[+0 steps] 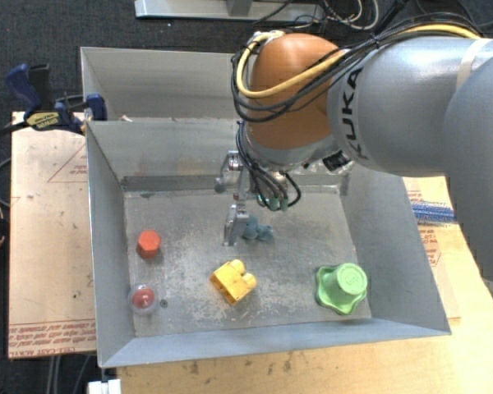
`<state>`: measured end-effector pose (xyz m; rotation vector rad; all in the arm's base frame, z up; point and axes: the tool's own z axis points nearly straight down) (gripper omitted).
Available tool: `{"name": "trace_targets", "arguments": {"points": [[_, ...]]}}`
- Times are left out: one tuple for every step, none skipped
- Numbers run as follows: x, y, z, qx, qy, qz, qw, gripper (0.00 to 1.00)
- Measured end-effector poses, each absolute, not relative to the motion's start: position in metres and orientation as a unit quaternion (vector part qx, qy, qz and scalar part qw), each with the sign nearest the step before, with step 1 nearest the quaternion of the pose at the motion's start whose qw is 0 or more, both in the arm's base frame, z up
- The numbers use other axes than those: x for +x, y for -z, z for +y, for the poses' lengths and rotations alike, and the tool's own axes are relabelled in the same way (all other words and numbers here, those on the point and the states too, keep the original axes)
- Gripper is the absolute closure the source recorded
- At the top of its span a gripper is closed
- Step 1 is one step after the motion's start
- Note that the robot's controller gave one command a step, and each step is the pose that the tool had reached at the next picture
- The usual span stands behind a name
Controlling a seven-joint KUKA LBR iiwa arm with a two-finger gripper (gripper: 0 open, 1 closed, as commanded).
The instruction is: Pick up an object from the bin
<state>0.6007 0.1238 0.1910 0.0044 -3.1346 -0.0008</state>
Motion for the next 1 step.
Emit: {"name": "trace_targets", "arguments": {"points": [[0.5153,-0.0970,0.0618,0.059,-0.001,-0.998,0.006,0.00]]}}
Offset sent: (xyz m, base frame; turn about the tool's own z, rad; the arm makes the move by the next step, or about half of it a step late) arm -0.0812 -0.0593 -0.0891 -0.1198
